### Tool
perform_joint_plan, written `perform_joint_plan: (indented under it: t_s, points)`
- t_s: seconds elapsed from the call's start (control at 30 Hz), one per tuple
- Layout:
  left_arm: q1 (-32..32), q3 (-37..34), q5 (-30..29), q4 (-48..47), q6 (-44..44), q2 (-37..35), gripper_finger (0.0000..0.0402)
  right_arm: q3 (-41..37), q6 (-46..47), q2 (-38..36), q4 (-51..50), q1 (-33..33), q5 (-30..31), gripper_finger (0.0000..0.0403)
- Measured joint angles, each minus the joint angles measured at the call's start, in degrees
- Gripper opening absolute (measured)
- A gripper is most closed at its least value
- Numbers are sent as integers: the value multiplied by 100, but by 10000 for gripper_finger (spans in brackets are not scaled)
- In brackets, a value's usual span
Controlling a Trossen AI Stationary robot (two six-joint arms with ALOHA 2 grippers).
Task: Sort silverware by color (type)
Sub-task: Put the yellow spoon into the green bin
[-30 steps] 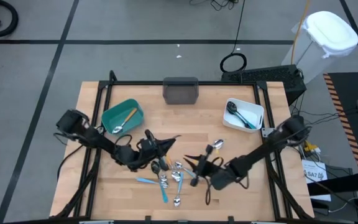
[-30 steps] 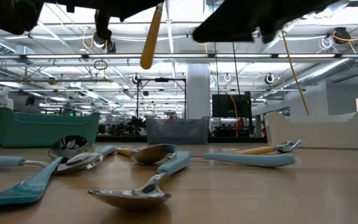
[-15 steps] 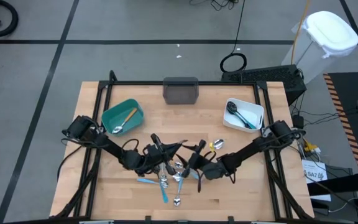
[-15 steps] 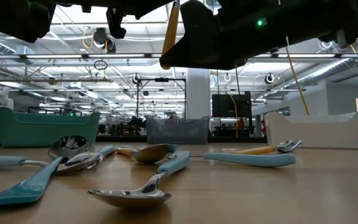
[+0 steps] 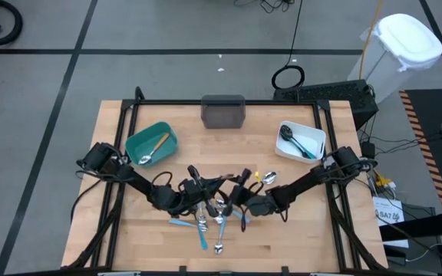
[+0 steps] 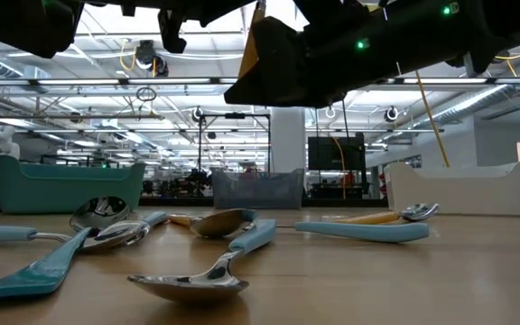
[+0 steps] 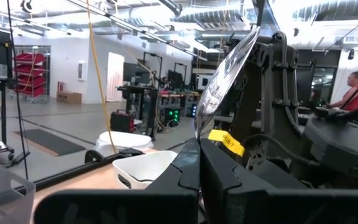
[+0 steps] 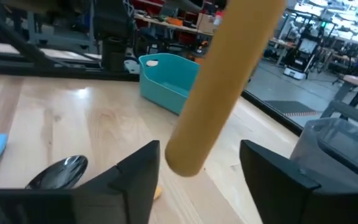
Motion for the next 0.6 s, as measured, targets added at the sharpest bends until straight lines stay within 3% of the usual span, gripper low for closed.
perform_joint_plan:
  t_s: [0.4,0.6]
  points:
    - [-15,0,101,-726,-255,-2,1,0,-455,-2,-22,162,-141,72]
    - [-57,-4,333,-788,80,-4,1,0,-456,-13,-161,214,-136,33]
